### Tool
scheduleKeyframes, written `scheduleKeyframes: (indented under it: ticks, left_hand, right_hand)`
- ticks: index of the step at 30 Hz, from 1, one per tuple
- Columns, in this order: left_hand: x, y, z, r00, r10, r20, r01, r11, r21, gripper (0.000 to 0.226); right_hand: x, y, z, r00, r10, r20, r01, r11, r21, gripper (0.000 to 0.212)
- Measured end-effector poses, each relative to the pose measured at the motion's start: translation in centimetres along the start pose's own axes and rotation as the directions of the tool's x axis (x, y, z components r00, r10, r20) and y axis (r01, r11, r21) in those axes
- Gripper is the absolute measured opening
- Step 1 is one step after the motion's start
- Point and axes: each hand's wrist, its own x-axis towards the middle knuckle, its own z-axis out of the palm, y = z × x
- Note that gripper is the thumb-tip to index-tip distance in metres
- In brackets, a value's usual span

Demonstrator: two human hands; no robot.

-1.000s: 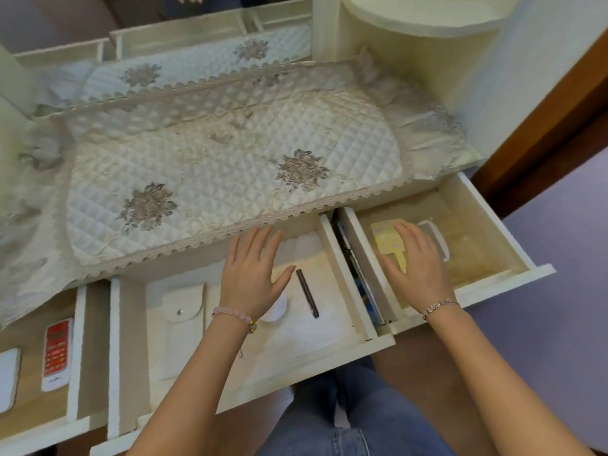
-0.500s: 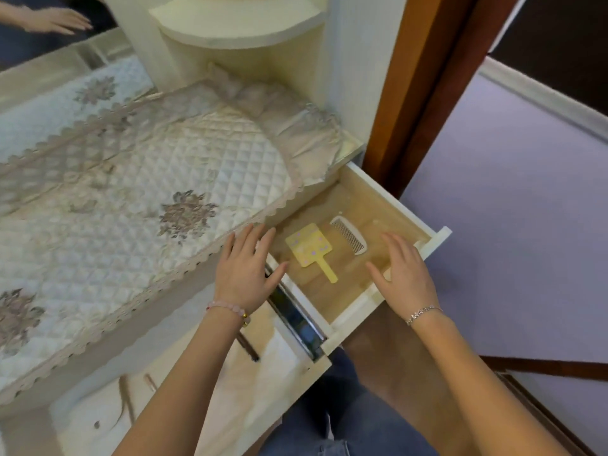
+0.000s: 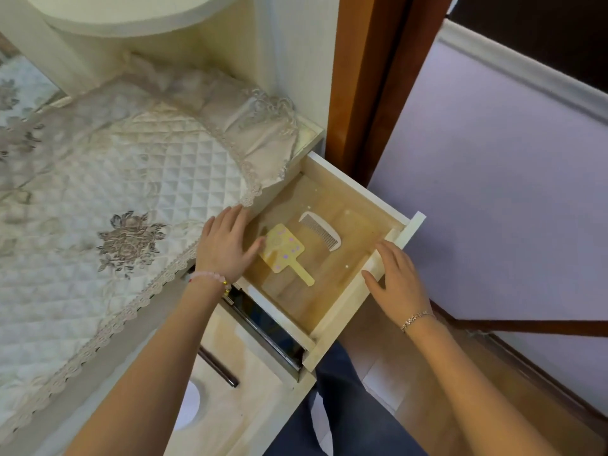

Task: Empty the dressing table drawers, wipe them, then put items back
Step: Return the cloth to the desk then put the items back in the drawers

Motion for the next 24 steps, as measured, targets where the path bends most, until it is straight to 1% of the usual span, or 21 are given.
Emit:
scheduleKeyframes:
  ticks: [2,4,5,6,7,8,9,10,11,12,13,15,17,19,21,24]
  left_hand:
    - [0.3,-0.8,0.4,1.0,0.009,0.004,-0.009,1.0,0.006,0.063]
    - [0.3,-1.7,0.7,1.0,0.008,0.009,-0.008,1.0,0.006,0.06]
    - [0.3,-2.1,0.8,1.0,0.01,0.014,-0.01,1.0,0.004,0.06]
    - [0.2,-2.4,0.9,1.0,0.018,0.018,-0.018,1.0,0.003,0.061]
    - [0.1,-2.7,0.9,0.999,0.031,0.022,-0.031,1.0,0.001,0.061]
    - [0.1,-3.0,1.0,0.999,0.043,0.026,-0.042,0.999,-0.004,0.061]
    - [0.0,-3.2,1.0,0.998,0.05,0.028,-0.05,0.999,-0.011,0.061]
    - [-0.1,-3.4,1.0,0.998,0.052,0.027,-0.052,0.998,-0.018,0.061]
    - [-0.2,-3.5,0.9,0.998,0.052,0.023,-0.051,0.998,-0.024,0.061]
    - [-0.3,-3.7,0.9,0.999,0.049,0.021,-0.048,0.998,-0.027,0.061]
    - [-0.4,-4.0,0.8,0.999,0.048,0.02,-0.047,0.999,-0.027,0.061]
    - [-0.6,-4.5,0.8,0.999,0.044,0.02,-0.043,0.999,-0.024,0.061]
    - [-0.7,-4.9,0.8,0.999,0.041,0.022,-0.04,0.999,-0.024,0.061]
    - [-0.8,-5.2,0.7,0.999,0.045,0.03,-0.044,0.999,-0.029,0.067]
    - [-0.8,-5.4,0.7,0.998,0.05,0.031,-0.048,0.998,-0.045,0.072]
    - [-0.7,-5.7,0.7,0.999,0.045,0.027,-0.043,0.997,-0.063,0.072]
  right_hand:
    - [-0.8,0.1,0.3,0.999,0.052,0.008,-0.052,0.998,0.018,0.061]
    - [-1.6,-0.1,1.0,0.992,0.122,0.005,-0.122,0.987,0.1,0.064]
    - [-2.0,-0.2,1.3,0.984,0.178,0.001,-0.175,0.965,0.197,0.066]
    - [-2.3,-0.4,1.8,0.966,0.257,0.009,-0.246,0.91,0.333,0.067]
    - [-2.5,-0.5,2.3,0.935,0.351,0.045,-0.328,0.812,0.483,0.068]
    - [-2.7,-0.7,2.8,0.893,0.434,0.119,-0.409,0.673,0.616,0.068]
    - [-2.9,-1.0,3.2,0.845,0.49,0.216,-0.48,0.513,0.711,0.068]
    - [-3.0,-1.3,3.6,0.801,0.508,0.316,-0.527,0.348,0.775,0.066]
    - [-3.1,-1.5,3.8,0.773,0.493,0.4,-0.544,0.191,0.817,0.061]
    - [-3.1,-1.8,3.8,0.761,0.462,0.456,-0.536,0.052,0.842,0.056]
    - [-3.0,-2.0,3.7,0.758,0.436,0.485,-0.518,-0.05,0.854,0.053]
    - [-2.9,-2.0,3.5,0.749,0.408,0.523,-0.491,-0.189,0.851,0.062]
    - [-2.6,-1.7,3.5,0.742,0.372,0.558,-0.483,-0.282,0.829,0.071]
    - [-2.1,-1.9,3.7,0.741,0.347,0.575,-0.475,-0.334,0.814,0.076]
    - [-1.2,-2.6,4.0,0.747,0.325,0.58,-0.47,-0.359,0.806,0.08]
    - [0.7,-4.3,4.3,0.766,0.273,0.582,-0.469,-0.381,0.797,0.082]
